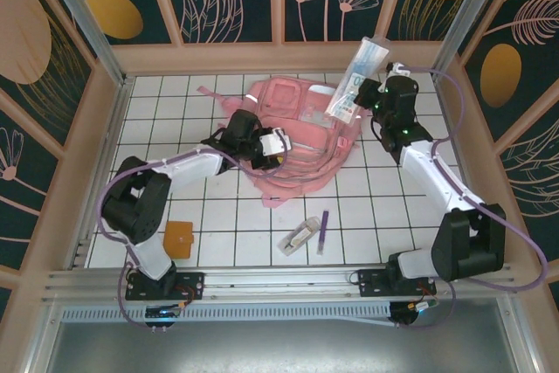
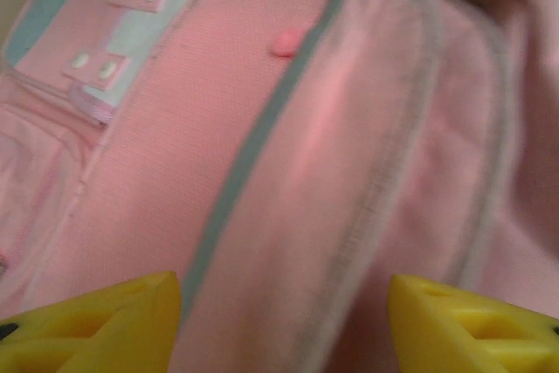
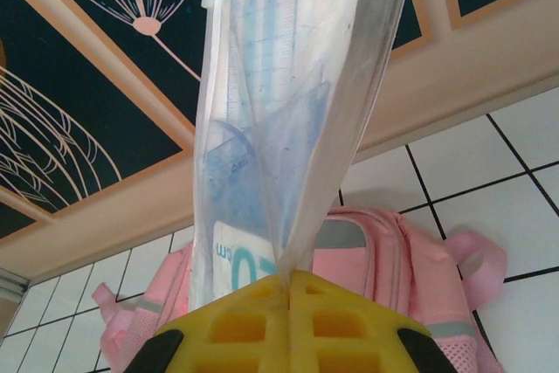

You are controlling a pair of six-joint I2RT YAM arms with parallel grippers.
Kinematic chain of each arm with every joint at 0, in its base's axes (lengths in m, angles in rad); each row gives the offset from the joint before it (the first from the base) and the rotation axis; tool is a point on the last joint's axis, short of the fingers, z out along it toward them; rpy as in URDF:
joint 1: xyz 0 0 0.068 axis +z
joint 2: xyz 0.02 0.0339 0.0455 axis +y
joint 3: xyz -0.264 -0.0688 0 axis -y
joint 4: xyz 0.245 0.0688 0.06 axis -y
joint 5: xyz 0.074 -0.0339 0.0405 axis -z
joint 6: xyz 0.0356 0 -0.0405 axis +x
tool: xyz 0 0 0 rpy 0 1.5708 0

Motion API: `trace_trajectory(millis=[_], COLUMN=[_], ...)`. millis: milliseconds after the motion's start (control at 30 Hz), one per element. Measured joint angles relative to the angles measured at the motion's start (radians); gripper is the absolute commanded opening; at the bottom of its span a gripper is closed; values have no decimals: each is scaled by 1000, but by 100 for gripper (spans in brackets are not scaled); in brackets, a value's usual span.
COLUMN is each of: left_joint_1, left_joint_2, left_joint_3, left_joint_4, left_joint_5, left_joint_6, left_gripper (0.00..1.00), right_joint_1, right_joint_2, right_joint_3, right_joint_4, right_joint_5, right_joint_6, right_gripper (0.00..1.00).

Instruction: Pack the student bag

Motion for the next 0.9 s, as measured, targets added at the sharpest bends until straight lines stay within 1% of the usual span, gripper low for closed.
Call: trace_trajectory(millis=[33, 67, 167, 200, 233, 333, 467, 533, 600, 700, 800, 900], left_joint_1=[-3, -7, -24, -31, -34, -33, -30, -29, -28, -25, -19, -16], left_joint_2=[19, 40, 117, 140, 157, 166, 120, 100, 96, 98, 123, 159], left_joint_3=[9, 17, 77, 112, 148, 252, 348, 399, 461, 526, 585, 623], left_joint_4=[13, 23, 2, -27, -47, -94, -112, -127, -153, -197, -233, -242], left_joint_5=[-16, -40, -119, -140, -160, -200, -241, -273, -291, -283, -210, -118], left_joint_6=[-5, -10, -55, -73, -89, -180, -315, -393, -469, -567, -639, -723], left_gripper=[55, 47, 10, 4, 0, 0, 0, 0, 0, 0, 0, 0], right_joint_1=[-1, -4, -12, -17, -24, -80, -193, -206, -202, -192, -138, -56], right_joint_2=[-5, -10, -26, -33, -39, -68, -102, -113, -115, -102, -11, 132], right_joint_3=[-2, -2, -2, -2, -2, -3, -29, -57, -86, -137, -142, -100], right_joint_4=[0, 0, -10, -19, -31, -116, -284, -373, -435, -434, -355, -285], right_joint_5=[-3, -11, -28, -35, -42, -79, -172, -218, -307, -496, -658, -724], right_joint_6=[0, 0, -4, -3, 2, 104, 343, 445, 512, 559, 577, 589], right_gripper=[0, 0, 0, 0, 0, 0, 0, 0, 0, 0, 0, 0])
